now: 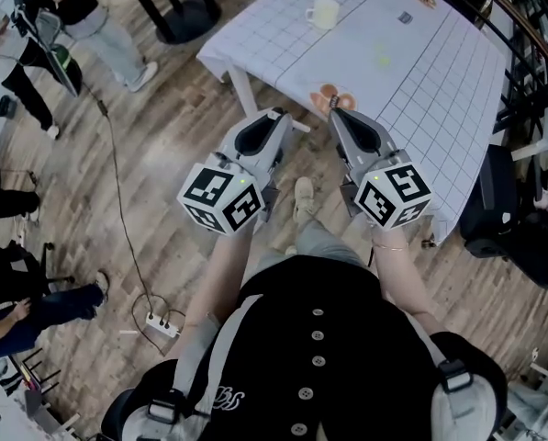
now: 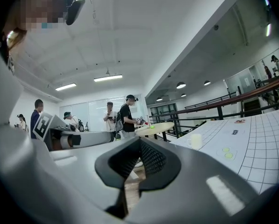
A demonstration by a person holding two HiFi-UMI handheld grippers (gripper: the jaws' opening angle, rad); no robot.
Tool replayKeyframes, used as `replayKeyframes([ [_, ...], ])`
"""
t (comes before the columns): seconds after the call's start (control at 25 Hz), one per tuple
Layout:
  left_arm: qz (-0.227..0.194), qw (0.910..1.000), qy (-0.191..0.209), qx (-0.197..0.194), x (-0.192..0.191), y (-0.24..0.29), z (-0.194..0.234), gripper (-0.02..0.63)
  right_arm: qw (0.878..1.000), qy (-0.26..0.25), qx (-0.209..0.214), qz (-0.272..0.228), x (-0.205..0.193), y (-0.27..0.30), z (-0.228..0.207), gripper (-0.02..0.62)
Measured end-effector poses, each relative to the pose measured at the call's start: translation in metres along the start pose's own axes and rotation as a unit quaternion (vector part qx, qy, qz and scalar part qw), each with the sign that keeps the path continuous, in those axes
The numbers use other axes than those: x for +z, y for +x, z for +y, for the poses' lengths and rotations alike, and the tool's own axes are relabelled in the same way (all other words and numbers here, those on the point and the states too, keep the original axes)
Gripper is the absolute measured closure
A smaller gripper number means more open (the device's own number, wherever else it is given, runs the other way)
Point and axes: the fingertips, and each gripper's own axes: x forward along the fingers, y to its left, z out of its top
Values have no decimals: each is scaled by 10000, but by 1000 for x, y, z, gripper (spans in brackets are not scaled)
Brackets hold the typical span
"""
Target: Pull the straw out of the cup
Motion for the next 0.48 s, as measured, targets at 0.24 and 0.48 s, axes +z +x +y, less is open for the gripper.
replayKeyframes([
  [0.24, 86, 10000, -23, -27, 3, 40, 36, 557, 10000, 76, -41, -14, 3, 42, -35, 595],
  [0.48, 145, 9999, -18, -54, 16, 94, 71, 557, 9999, 98, -55, -17, 18, 85, -78, 595],
])
